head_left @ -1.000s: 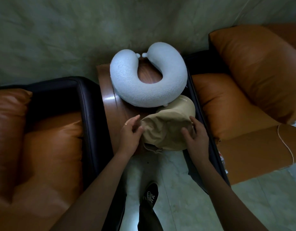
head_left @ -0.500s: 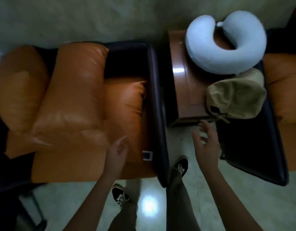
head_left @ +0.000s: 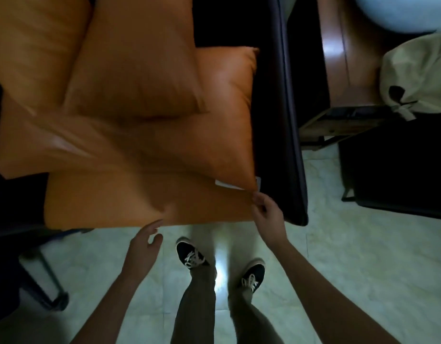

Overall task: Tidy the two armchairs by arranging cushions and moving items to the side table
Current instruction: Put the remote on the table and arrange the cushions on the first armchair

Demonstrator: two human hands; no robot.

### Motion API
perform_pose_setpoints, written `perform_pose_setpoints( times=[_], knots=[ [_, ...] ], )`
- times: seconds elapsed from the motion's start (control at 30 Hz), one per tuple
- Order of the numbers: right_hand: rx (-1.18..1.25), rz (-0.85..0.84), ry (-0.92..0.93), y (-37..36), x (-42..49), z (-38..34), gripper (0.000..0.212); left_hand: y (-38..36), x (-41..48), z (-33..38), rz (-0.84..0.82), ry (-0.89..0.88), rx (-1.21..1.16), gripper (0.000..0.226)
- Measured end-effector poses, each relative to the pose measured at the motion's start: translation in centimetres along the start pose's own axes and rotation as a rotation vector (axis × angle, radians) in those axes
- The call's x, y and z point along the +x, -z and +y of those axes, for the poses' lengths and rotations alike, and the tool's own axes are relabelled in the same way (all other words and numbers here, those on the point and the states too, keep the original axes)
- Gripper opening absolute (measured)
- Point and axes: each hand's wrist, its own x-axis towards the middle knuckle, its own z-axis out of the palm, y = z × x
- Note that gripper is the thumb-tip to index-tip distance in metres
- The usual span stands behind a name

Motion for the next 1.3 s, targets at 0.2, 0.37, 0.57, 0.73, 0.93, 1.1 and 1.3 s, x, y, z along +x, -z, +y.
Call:
perform_pose_setpoints(
  times=[0.2,0.37,0.57,0.73,0.93,1.1,1.3],
  knots=[
    [-0.117,-0.034,0.128,-3.8,4.4,3.8,0.044,-2.7,-0.8,-6.9,0.055,0.030,-0.048,0.037],
    [0.007,0.011,0.091,-5.3,6.8,6.0,0.069,-7.1,-1.0,-8.6,0.073,0.043,-0.157,0.037],
    [-0.063,-0.033,0.103,-5.9,9.8,8.3,0.075,-11.1,0.4,-7.7,0.010,0.000,-0.175,0.036],
    [-0.263,-0.054,0.092,-6.9,11.4,9.5,0.077,-12.4,1.2,-6.9,-0.011,-0.050,-0.203,0.036],
    [-0.438,-0.070,0.168,-6.8,7.9,11.6,0.068,-12.1,0.6,-6.4,-0.027,-0.043,-0.228,0.036],
    [-0.385,-0.136,0.164,-4.6,2.5,12.5,0.058,-11.1,-1.0,-4.5,-0.063,-0.049,-0.203,0.037],
    [-0.270,-0.155,0.145,1.1,-5.6,10.2,0.064,-10.1,-4.0,0.6,-0.087,-0.078,-0.189,0.037]
  ],
)
